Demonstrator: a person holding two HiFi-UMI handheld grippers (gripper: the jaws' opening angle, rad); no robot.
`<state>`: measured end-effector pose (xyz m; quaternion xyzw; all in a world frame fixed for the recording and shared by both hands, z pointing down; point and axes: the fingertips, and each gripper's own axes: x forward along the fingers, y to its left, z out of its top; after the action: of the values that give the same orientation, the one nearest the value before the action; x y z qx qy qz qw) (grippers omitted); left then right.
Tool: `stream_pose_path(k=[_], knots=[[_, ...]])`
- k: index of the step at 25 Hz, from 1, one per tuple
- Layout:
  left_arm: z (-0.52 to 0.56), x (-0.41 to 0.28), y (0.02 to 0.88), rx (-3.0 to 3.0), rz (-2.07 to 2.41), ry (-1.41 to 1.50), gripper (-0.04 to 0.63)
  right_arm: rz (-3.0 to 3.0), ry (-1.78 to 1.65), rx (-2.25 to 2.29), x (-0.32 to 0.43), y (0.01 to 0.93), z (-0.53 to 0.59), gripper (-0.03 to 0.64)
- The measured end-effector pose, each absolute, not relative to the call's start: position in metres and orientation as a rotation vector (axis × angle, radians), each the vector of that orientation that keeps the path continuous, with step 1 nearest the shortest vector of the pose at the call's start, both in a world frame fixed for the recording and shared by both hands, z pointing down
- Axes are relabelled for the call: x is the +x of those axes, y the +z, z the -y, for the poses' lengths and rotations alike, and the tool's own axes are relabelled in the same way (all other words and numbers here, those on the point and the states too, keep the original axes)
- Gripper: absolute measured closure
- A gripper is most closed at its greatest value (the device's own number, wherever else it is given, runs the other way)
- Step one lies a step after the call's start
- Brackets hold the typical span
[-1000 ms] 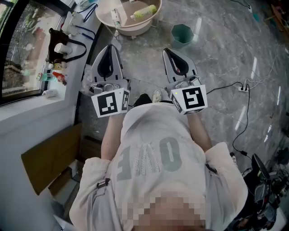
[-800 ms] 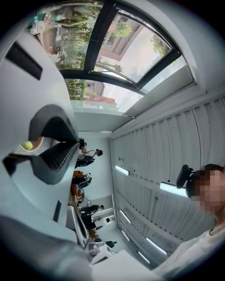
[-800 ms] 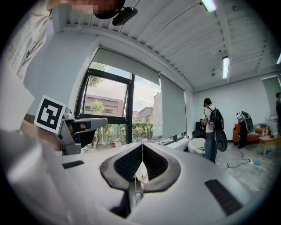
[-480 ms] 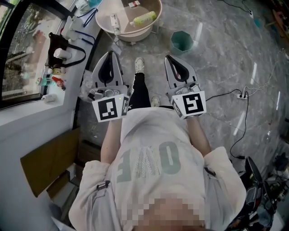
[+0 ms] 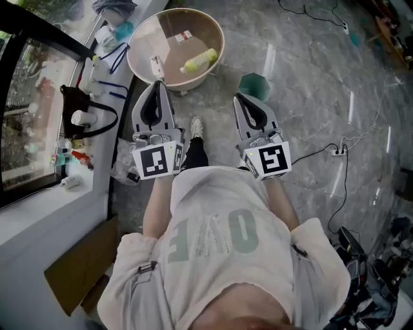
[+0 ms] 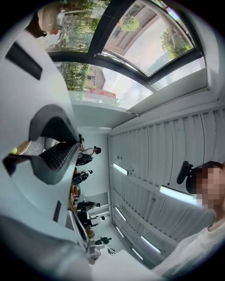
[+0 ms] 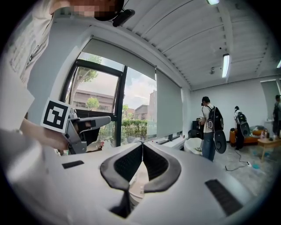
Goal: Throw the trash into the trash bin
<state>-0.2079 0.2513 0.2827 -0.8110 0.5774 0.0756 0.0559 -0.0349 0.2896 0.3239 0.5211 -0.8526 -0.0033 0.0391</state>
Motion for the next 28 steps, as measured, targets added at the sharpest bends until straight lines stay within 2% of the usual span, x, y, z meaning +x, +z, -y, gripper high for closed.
stream_pose_path(k=[12, 17, 28], knots=[[-0.095, -0.249, 0.292, -2.517, -1.673, 0.205, 0.583, 2.537, -0.056, 1.656, -0.084, 0.295, -0.116, 0.601], [-0.064, -0.262, 0.295, -2.555, -1.71, 0.264, 0.583, 2.532, -0.048, 1.616, -0.104, 0.297, -0.084, 0.601], [-0.011, -0.264, 0.316, -2.546, -1.801, 0.17, 0.583, 2.579, 0.013, 1.554, -0.106, 0.321, -0.018, 0.603]])
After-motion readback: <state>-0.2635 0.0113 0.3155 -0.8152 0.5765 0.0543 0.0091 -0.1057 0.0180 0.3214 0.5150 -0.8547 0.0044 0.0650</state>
